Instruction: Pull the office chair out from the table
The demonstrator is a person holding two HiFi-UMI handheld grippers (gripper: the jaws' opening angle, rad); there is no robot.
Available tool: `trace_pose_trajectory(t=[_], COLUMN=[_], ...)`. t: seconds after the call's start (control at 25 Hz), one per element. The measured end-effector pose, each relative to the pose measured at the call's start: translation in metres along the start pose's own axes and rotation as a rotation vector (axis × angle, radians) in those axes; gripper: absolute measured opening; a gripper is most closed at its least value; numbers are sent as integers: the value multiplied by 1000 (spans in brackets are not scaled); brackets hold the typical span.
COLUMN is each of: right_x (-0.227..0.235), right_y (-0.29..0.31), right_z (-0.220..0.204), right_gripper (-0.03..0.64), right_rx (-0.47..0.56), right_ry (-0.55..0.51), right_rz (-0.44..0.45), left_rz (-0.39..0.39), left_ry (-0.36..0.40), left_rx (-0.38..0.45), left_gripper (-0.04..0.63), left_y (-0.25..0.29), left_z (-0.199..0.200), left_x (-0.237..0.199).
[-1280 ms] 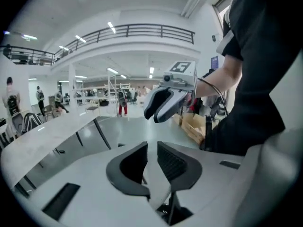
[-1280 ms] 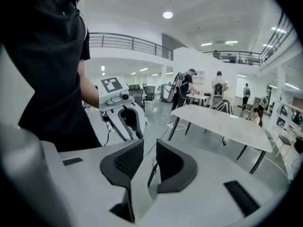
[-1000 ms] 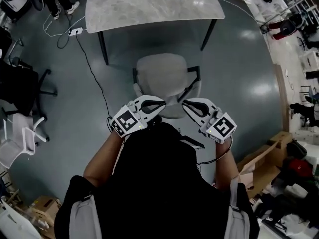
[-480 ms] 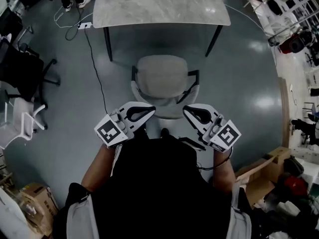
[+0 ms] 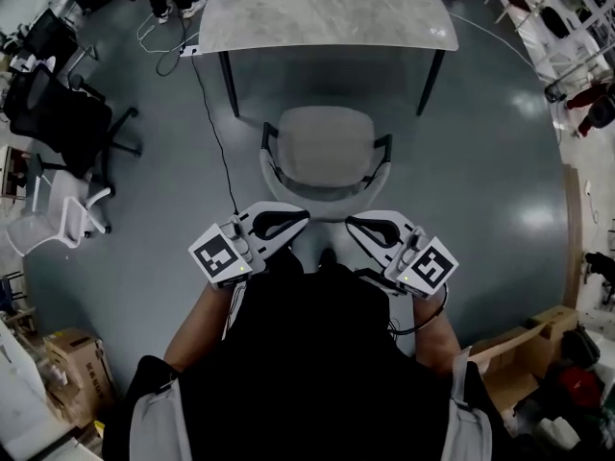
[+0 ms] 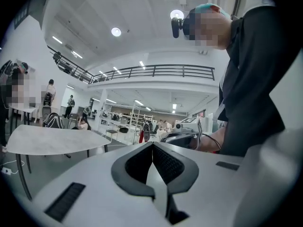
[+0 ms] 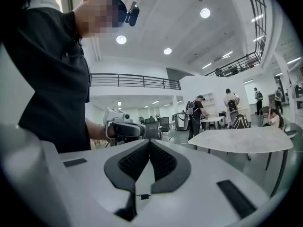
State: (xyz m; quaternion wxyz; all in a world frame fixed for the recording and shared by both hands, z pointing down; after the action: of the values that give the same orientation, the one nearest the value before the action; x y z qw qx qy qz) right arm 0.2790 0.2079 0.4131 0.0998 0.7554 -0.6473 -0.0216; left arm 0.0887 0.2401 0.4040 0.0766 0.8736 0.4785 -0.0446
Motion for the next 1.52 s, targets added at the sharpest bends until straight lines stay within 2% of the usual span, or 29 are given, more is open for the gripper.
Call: trace_pose_trajectory(t=[0.12, 0.28, 0.4, 0.6, 0.72, 0.84, 1.2, 1.36, 1.52], right_x=[-9, -18, -24, -26, -31, -30, -37, -43, -39], right_y=[-10, -11, -11, -8, 1, 11, 13, 15, 9], right_z=[-4, -10, -10, -9, -5, 3, -2, 0, -17], right_gripper=[20, 20, 20, 20, 20, 20, 20, 20, 19], right_rx=[42, 32, 77, 61, 17, 22, 27, 79, 6], right_ry=[28, 34, 50, 85, 65, 35, 28, 21, 24], right_rz=[23, 23, 6, -45, -60, -68, -109, -127, -198], left_rz=[13, 15, -8, -31, -37, -48, -62, -79, -93], left_ry=[-16, -39, -24, -18, -28, -6, -28, -36, -47], left_rx=[-9, -26, -33, -22, -3, 6, 16, 6, 0], left_gripper=[14, 15, 14, 14, 15, 15, 15, 15, 15], left_y=[0, -2, -4, -8, -18, -23, -34, -35, -32], left_z=[-4, -7, -8, -6, 2, 2, -13, -21, -28], left_x=[18, 29, 29, 22, 19, 14, 21, 25, 28])
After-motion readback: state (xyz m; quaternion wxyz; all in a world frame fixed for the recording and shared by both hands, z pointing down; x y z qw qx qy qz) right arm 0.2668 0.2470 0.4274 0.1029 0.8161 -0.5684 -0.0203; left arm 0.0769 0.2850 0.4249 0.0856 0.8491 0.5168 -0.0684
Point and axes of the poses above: the fingertips, and each gripper's own axes: y forward along the fingers, x to its right, z out of its top, the point moved 7 cm from there along -y, backward along the fingers, and after that the axes turned 3 degrees about -x, right-handed, at the moved point
